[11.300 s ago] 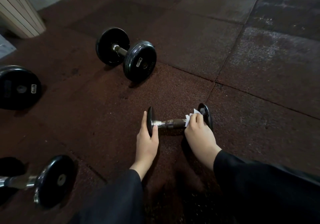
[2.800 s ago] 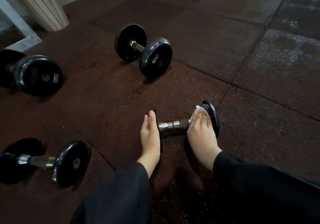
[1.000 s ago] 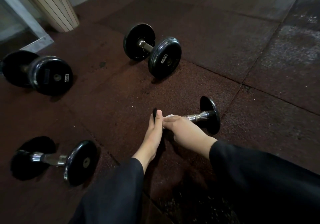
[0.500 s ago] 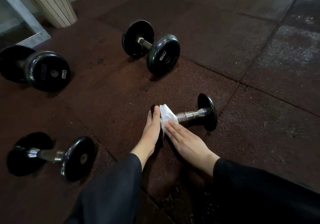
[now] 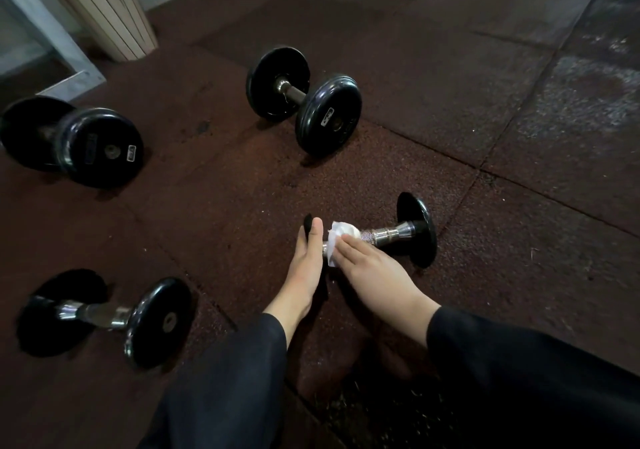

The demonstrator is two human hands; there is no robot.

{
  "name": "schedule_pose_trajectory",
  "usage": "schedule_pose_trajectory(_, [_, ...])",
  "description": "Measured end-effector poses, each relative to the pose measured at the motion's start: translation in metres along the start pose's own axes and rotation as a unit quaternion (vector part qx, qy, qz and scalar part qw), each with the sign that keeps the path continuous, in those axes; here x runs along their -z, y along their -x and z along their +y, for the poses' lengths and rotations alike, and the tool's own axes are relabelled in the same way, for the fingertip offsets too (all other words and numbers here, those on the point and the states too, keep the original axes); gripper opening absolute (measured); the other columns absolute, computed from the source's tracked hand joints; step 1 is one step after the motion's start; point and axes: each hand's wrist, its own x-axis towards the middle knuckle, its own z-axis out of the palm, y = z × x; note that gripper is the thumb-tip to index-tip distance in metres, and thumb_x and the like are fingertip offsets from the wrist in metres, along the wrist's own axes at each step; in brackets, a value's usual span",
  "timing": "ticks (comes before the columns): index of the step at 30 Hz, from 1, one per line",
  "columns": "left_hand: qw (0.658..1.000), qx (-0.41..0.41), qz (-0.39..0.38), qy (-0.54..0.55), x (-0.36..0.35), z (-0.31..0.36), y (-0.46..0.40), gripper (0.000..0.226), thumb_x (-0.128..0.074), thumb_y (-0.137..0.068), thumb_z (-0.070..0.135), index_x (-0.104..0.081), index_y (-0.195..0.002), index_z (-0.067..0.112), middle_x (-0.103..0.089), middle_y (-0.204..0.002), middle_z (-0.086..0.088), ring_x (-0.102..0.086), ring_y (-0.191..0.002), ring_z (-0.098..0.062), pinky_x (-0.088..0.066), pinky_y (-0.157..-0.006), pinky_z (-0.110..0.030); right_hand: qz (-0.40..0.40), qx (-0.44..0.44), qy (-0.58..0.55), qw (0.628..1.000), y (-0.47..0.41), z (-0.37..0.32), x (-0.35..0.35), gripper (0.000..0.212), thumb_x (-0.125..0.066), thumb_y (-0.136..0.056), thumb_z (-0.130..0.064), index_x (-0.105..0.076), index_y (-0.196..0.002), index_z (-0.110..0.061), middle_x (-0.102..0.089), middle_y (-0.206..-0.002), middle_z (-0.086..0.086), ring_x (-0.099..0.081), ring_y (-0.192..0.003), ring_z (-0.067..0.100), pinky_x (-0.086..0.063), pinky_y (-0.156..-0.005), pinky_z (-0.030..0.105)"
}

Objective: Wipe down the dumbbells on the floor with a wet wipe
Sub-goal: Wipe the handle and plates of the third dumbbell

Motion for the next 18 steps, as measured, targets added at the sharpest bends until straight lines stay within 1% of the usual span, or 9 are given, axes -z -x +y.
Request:
schedule_pose_trajectory(3, [1.0, 0.004, 0.006, 0.001, -0.001, 0.001, -0.001, 0.071, -0.034, -0.089, 0.062, -0.022, -0.149, 0.026, -0.028, -0.154, 0.001, -0.029, -0.14, -0.015, -0.022, -0.116, -0.03, 0.032, -0.059, -0.004, 0.998, -0.002, -0.001, 0.006, 0.046, -0.032, -0.076, -0.01, -0.072, -0.099, 0.001, -0.072, -0.1, 0.014, -0.07, -0.095, 0.025, -0.055, -0.081, 0.03])
schedule_pose_trajectory(5, [1.0, 0.009, 0.006, 0.001, 0.0, 0.001, -0.002, 0.073, -0.035, -0.087, 0.065, -0.023, -0.149, 0.027, -0.029, -0.154, 0.0, -0.03, -0.14, -0.017, -0.023, -0.117, -0.036, -0.001, -0.098, 0.014, 0.995, -0.007, 0.005, 0.01, 0.042, -0.03, -0.091, -0.005, -0.052, -0.126, 0.006, -0.056, -0.126, 0.019, -0.054, -0.119, 0.029, -0.041, -0.103, 0.033])
schedule_pose_trajectory(7, [1.0, 0.015, 0.003, 0.002, 0.0, 0.0, -0.002, 0.074, -0.035, -0.086, 0.066, -0.021, -0.149, 0.029, -0.029, -0.154, 0.0, -0.03, -0.14, -0.017, -0.023, -0.117, -0.037, 0.018, -0.127, 0.014, 0.992, -0.005, 0.013, 0.008, 0.042, -0.025, -0.096, -0.004, -0.038, -0.135, 0.003, -0.046, -0.134, 0.016, -0.043, -0.126, 0.028, -0.032, -0.11, 0.034])
schedule_pose_trajectory(10, [1.0, 0.008, 0.002, 0.002, 0.0, -0.001, -0.002, 0.073, -0.034, -0.088, 0.064, -0.02, -0.149, 0.027, -0.028, -0.154, 0.001, -0.028, -0.141, -0.016, -0.021, -0.116, -0.031, 0.009, -0.157, 0.033, 0.987, 0.001, 0.017, 0.004, 0.048, -0.022, -0.083, -0.003, -0.062, -0.107, 0.007, -0.066, -0.098, 0.019, -0.066, -0.092, 0.03, -0.054, -0.085, 0.034])
schedule_pose_trajectory(11, [1.0, 0.006, 0.002, 0.004, -0.001, -0.002, -0.002, 0.073, -0.034, -0.088, 0.063, -0.02, -0.149, 0.027, -0.028, -0.154, 0.001, -0.027, -0.141, -0.016, -0.021, -0.116, -0.031, 0.016, -0.169, 0.048, 0.984, 0.003, 0.019, 0.002, 0.046, -0.024, -0.079, -0.003, -0.067, -0.095, 0.005, -0.068, -0.084, 0.017, -0.068, -0.08, 0.028, -0.058, -0.075, 0.032])
schedule_pose_trajectory(13, [1.0, 0.005, 0.002, 0.008, -0.001, -0.002, -0.003, 0.074, -0.034, -0.087, 0.064, -0.02, -0.149, 0.028, -0.027, -0.154, 0.002, -0.027, -0.141, -0.016, -0.02, -0.117, -0.033, 0.019, -0.187, 0.053, 0.981, 0.008, 0.023, -0.001, 0.046, -0.025, -0.074, -0.004, -0.07, -0.085, 0.003, -0.069, -0.077, 0.015, -0.069, -0.074, 0.027, -0.058, -0.071, 0.03])
schedule_pose_trajectory(15, [1.0, 0.002, 0.006, 0.012, -0.002, -0.003, -0.003, 0.074, -0.035, -0.087, 0.065, -0.02, -0.149, 0.028, -0.026, -0.155, 0.003, -0.026, -0.141, -0.015, -0.019, -0.118, -0.034, 0.025, -0.19, 0.058, 0.98, 0.008, 0.023, 0.0, 0.053, -0.018, -0.077, -0.004, -0.065, -0.098, 0.009, -0.068, -0.092, 0.02, -0.067, -0.089, 0.031, -0.054, -0.085, 0.033])
schedule_pose_trajectory(17, [1.0, 0.0, 0.007, 0.014, -0.002, -0.004, -0.003, 0.072, -0.035, -0.088, 0.063, -0.02, -0.149, 0.028, -0.026, -0.154, 0.005, -0.025, -0.142, -0.014, -0.018, -0.118, -0.033, -0.013, -0.16, 0.096, 0.982, 0.003, 0.026, 0.0, 0.052, -0.013, -0.087, -0.002, -0.045, -0.125, 0.012, -0.054, -0.123, 0.023, -0.051, -0.118, 0.033, -0.036, -0.109, 0.035])
schedule_pose_trajectory(18, [1.0, 0.0, 0.006, 0.015, -0.002, -0.004, -0.003, 0.071, -0.034, -0.088, 0.063, -0.02, -0.149, 0.029, -0.025, -0.154, 0.005, -0.025, -0.142, -0.014, -0.018, -0.118, -0.033, 0.0, -0.14, 0.071, 0.988, 0.0, 0.029, 0.0, 0.047, -0.016, -0.091, -0.001, -0.035, -0.133, 0.009, -0.045, -0.132, 0.022, -0.042, -0.126, 0.032, -0.027, -0.114, 0.035])
